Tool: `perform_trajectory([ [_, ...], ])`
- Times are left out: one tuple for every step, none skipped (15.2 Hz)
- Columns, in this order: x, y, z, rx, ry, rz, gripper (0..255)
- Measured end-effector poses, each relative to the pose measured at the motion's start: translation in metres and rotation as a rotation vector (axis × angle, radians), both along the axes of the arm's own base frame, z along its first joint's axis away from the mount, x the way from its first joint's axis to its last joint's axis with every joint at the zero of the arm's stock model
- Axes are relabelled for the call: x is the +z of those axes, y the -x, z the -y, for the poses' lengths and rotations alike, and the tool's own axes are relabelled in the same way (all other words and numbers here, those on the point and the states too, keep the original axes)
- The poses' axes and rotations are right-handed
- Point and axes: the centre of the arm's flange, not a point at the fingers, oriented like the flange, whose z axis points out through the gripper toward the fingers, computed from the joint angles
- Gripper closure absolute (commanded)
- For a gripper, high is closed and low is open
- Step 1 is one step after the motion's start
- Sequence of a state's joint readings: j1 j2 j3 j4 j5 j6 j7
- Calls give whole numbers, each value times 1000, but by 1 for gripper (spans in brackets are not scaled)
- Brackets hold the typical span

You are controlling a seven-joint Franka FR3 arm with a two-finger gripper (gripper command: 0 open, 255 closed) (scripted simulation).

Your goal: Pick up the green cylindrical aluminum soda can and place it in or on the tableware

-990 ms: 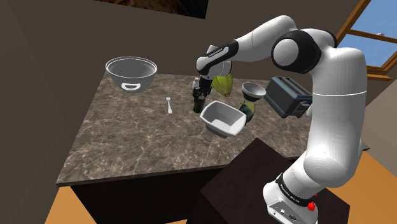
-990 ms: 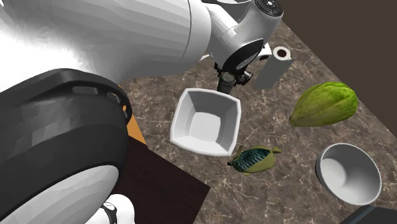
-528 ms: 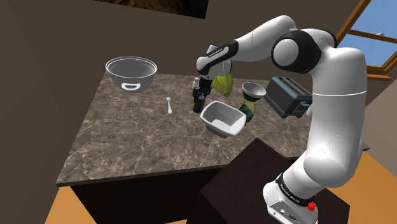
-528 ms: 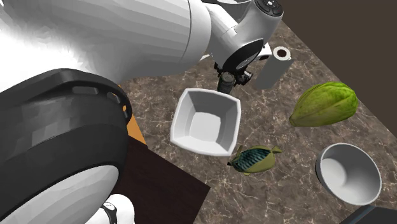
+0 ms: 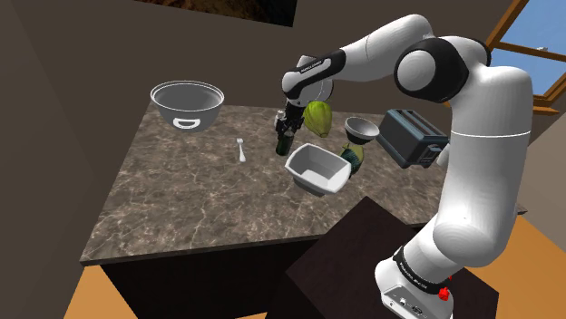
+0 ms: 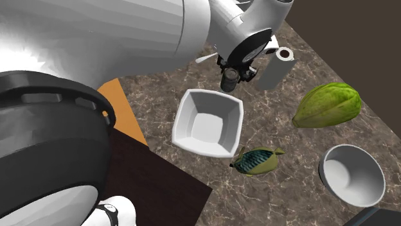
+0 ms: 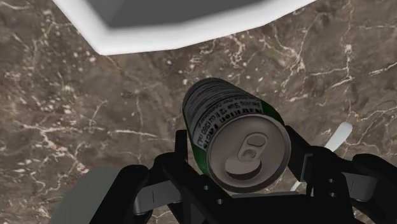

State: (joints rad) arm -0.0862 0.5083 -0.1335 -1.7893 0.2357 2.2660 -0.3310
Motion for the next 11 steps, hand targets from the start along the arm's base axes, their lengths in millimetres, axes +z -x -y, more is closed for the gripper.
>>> perform_trajectory([
  [5, 0, 0, 0, 0, 0, 255],
  [11, 0, 1, 0, 0, 0, 255],
  [17, 0, 0, 0, 0, 0, 255],
  [23, 0, 0, 0, 0, 0, 255],
  [27, 0, 1, 0, 0, 0, 255],
  [32, 0, 1, 0, 0, 0, 255],
  [37, 0, 0, 0, 0, 0, 255],
  [43, -1, 0, 0, 0, 0, 255],
  [48, -1, -1, 0, 0, 0, 255],
  [54, -1, 0, 0, 0, 0, 255],
  [58, 0, -2, 0, 0, 0, 255],
])
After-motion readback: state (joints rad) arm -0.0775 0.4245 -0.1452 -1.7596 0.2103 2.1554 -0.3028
